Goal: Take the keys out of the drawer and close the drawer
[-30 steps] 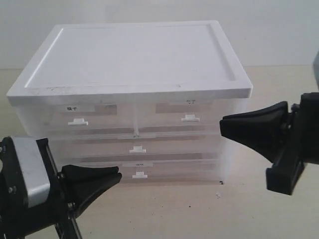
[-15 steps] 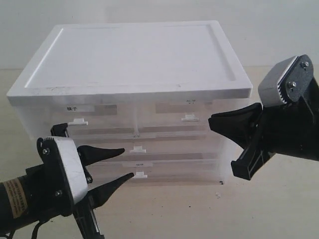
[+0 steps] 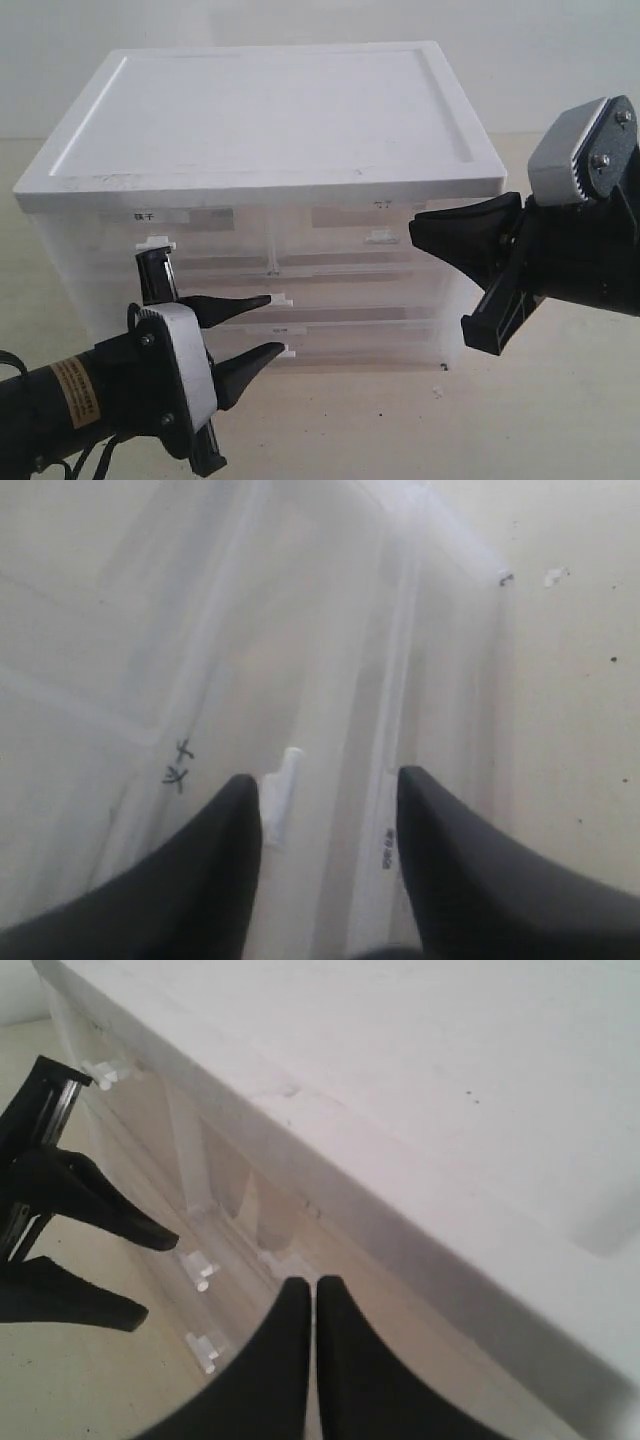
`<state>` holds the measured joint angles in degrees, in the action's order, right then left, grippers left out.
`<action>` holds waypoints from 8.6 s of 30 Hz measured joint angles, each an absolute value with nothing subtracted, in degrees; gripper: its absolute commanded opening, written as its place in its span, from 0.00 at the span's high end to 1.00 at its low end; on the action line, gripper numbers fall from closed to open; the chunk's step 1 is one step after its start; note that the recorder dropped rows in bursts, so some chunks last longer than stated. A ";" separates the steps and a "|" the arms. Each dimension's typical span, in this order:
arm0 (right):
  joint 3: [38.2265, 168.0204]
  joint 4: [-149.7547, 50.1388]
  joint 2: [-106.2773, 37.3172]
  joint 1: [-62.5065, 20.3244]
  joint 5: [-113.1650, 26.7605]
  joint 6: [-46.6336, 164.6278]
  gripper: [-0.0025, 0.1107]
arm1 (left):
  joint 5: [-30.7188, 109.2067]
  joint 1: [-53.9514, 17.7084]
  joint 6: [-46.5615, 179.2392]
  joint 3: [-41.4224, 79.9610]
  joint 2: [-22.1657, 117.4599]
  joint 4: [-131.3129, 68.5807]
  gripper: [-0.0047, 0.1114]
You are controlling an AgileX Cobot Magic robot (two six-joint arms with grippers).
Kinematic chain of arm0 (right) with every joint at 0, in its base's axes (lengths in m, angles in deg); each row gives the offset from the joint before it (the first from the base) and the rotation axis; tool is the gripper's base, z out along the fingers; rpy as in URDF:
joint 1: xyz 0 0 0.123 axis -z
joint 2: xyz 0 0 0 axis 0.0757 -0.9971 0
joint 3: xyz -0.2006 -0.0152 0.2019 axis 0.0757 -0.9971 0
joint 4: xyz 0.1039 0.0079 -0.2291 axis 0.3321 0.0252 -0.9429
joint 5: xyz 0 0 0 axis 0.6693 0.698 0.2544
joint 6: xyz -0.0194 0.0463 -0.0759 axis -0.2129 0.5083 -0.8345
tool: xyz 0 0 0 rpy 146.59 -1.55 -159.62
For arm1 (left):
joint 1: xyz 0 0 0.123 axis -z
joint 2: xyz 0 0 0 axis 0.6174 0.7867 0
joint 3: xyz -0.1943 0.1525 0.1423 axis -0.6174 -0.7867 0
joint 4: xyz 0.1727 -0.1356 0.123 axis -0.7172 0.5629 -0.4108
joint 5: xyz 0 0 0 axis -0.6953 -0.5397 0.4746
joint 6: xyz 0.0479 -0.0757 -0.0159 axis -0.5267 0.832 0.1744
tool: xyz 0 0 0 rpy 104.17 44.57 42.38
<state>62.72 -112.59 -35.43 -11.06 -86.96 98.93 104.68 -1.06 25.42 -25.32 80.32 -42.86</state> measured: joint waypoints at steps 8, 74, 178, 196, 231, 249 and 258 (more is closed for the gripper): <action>62.72 -112.59 -35.43 -11.06 -86.96 98.93 0.98 | 106.91 -1.06 21.02 -23.45 82.81 -42.21 0.73; 62.72 -97.79 -35.43 -11.59 -79.16 89.33 0.98 | 107.96 34.18 18.74 -35.36 75.80 -14.91 0.78; 62.72 -97.80 -35.43 -11.59 -77.63 90.54 0.98 | 56.61 35.11 -40.40 -14.55 36.25 68.05 0.75; 62.72 -97.80 -35.43 -11.59 -77.53 90.54 0.98 | 58.53 19.91 -30.86 -7.57 54.67 64.59 0.92; 62.72 -97.45 -35.43 -11.59 -76.33 91.19 0.98 | 61.47 11.24 27.93 -6.18 70.75 27.49 0.92; 62.72 -97.22 -35.43 -11.59 -76.10 91.30 0.98 | 33.41 10.98 26.85 -5.65 59.57 26.18 0.92; 62.72 -97.22 -35.43 -11.59 -76.10 91.30 0.98 | 31.06 10.98 26.16 -5.74 53.58 17.51 0.70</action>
